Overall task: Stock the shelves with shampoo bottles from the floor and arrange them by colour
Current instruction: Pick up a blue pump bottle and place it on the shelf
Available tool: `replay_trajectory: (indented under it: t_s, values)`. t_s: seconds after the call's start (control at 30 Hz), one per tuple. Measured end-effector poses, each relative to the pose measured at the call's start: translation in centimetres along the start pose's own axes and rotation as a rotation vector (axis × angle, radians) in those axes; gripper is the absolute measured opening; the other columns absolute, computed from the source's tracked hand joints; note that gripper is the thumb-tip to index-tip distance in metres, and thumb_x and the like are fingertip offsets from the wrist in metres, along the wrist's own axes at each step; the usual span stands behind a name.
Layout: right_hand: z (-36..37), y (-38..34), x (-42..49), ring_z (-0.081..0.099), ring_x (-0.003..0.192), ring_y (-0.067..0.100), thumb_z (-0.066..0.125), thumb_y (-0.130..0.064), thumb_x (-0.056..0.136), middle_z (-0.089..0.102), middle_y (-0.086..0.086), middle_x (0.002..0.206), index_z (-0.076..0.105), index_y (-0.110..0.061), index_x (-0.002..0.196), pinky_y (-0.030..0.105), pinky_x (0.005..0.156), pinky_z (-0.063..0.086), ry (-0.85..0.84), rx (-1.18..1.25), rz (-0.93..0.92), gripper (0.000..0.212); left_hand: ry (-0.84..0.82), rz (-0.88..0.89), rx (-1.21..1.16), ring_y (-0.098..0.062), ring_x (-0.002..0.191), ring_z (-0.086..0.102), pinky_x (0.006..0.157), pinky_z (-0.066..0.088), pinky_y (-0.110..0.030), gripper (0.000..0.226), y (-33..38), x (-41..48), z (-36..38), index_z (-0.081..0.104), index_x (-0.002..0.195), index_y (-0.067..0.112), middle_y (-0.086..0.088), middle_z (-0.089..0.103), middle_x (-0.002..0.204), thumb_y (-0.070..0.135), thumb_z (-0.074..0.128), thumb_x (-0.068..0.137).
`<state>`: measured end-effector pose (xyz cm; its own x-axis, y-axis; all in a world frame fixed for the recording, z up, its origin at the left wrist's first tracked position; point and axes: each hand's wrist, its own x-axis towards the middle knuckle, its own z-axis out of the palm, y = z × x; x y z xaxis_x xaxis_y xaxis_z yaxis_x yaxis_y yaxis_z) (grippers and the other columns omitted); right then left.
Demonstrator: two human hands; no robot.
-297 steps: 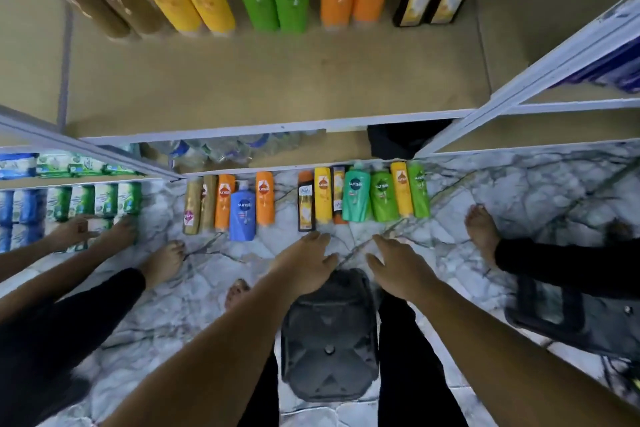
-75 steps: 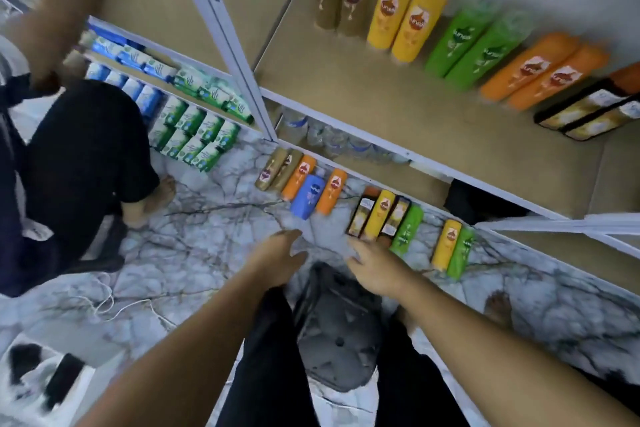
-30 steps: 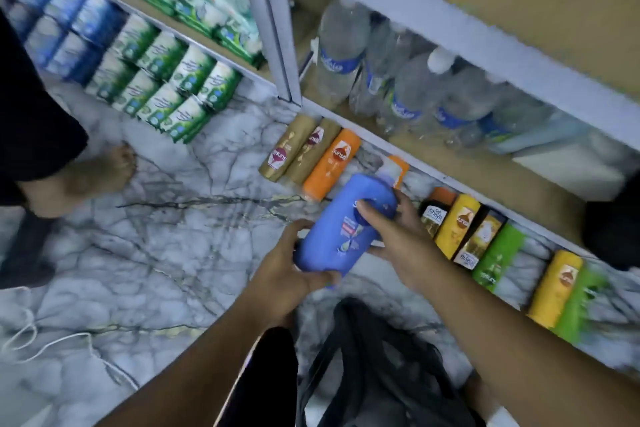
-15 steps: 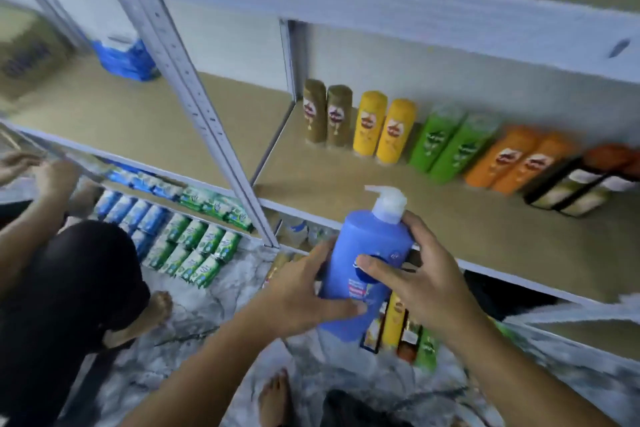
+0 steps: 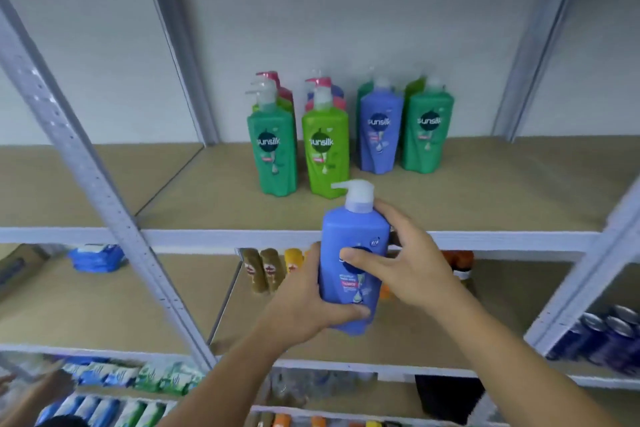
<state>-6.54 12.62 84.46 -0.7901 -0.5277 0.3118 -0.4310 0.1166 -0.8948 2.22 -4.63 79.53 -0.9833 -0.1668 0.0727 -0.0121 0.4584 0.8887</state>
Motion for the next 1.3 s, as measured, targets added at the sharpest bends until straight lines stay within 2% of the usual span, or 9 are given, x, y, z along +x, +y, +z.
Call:
replay_trajectory:
  t_s: [0.27, 0.5, 0.63, 0.73, 0.83, 0.93, 1.03, 1.2, 1.3]
  values:
    - [-5.3, -4.4, 5.2, 0.066, 0.098, -0.002, 0.089, -0.037, 0.072, 0.064, -0.021, 0.119, 0.045, -0.075, 0.110, 0.029, 0.088, 0.056, 0.126, -0.090, -0.132, 0.070, 0.090, 0.134, 0.103, -0.005, 0.090, 0.071, 0.079, 0.060, -0.040, 0.077, 7.0, 6.8, -1.2, 0.049, 0.119, 0.041, 0.016, 0.073, 0.104, 0.043, 0.093, 0.057]
    - [-7.3, -2.8, 10.0, 0.066, 0.093, -0.004, 0.086, -0.028, 0.076, 0.067, -0.022, 0.112, 0.048, -0.056, 0.117, 0.030, 0.089, 0.057, 0.154, -0.155, -0.074, 0.063, 0.129, 0.130, 0.163, -0.001, 0.086, 0.067, 0.077, 0.057, -0.035, 0.074, 8.1, 13.1, 0.1, 0.049, 0.112, 0.035, 0.016, 0.070, 0.102, 0.041, 0.092, 0.053]
    - [-8.0, -1.1, 11.6, 0.063, 0.096, -0.010, 0.085, -0.023, 0.077, 0.064, -0.024, 0.114, 0.048, -0.058, 0.112, 0.022, 0.091, 0.054, 0.161, -0.172, -0.046, 0.062, 0.119, 0.109, 0.149, 0.004, 0.084, 0.063, 0.066, 0.051, -0.019, 0.073, 7.5, 15.6, 1.7, 0.046, 0.113, 0.029, 0.013, 0.068, 0.101, 0.034, 0.094, 0.058]
    - [-8.5, 0.3, 12.8, 0.062, 0.108, -0.003, 0.085, -0.028, 0.076, 0.062, -0.018, 0.124, 0.047, -0.055, 0.126, 0.029, 0.099, 0.051, 0.184, -0.182, -0.058, 0.067, 0.130, 0.102, 0.101, 0.008, 0.080, 0.063, 0.060, 0.046, -0.012, 0.070, 6.9, 17.0, 2.5, 0.047, 0.113, 0.029, 0.016, 0.067, 0.099, 0.033, 0.093, 0.061]
    - [-8.4, 2.1, 13.5, 0.061, 0.117, 0.002, 0.083, -0.030, 0.079, 0.060, -0.015, 0.132, 0.041, -0.057, 0.133, 0.034, 0.101, 0.052, 0.185, -0.129, -0.049, 0.073, 0.134, 0.098, 0.045, 0.008, 0.081, 0.066, 0.064, 0.049, -0.011, 0.065, 5.8, 18.0, 2.9, 0.049, 0.113, 0.031, 0.017, 0.070, 0.100, 0.030, 0.093, 0.064]
    - [-8.0, 4.7, 13.4, 0.062, 0.119, 0.003, 0.080, -0.018, 0.084, 0.060, -0.019, 0.135, 0.032, -0.049, 0.146, 0.026, 0.096, 0.052, 0.159, -0.040, 0.002, 0.084, 0.126, 0.097, 0.018, 0.005, 0.089, 0.068, 0.078, 0.056, -0.020, 0.064, 4.3, 18.9, 3.1, 0.051, 0.116, 0.034, 0.017, 0.072, 0.105, 0.029, 0.092, 0.066]
    - [-7.7, 7.1, 13.2, 0.064, 0.112, 0.000, 0.076, -0.013, 0.088, 0.068, -0.023, 0.119, 0.044, -0.040, 0.137, 0.016, 0.086, 0.053, 0.129, 0.013, 0.080, 0.064, 0.094, 0.098, 0.082, 0.004, 0.093, 0.067, 0.081, 0.054, -0.021, 0.068, 3.0, 19.6, 3.2, 0.049, 0.123, 0.035, 0.017, 0.072, 0.110, 0.036, 0.089, 0.068]
    - [-7.5, 10.0, 14.2, 0.063, 0.116, 0.004, 0.078, -0.017, 0.086, 0.068, -0.018, 0.122, 0.048, -0.042, 0.132, 0.038, 0.102, 0.052, 0.081, -0.009, 0.135, 0.060, 0.109, 0.106, 0.133, -0.002, 0.092, 0.063, 0.071, 0.042, -0.004, 0.061, 2.4, 20.5, 3.2, 0.049, 0.123, 0.034, 0.018, 0.068, 0.108, 0.037, 0.086, 0.075]
    - [-7.2, 11.6, 14.6, 0.062, 0.118, 0.002, 0.079, -0.020, 0.081, 0.066, -0.019, 0.125, 0.047, -0.049, 0.125, 0.041, 0.105, 0.051, 0.057, -0.065, 0.150, 0.062, 0.107, 0.106, 0.111, 0.000, 0.099, 0.066, 0.085, 0.051, -0.015, 0.061, 1.6, 21.4, 3.0, 0.056, 0.125, 0.028, 0.016, 0.071, 0.114, 0.046, 0.083, 0.074]
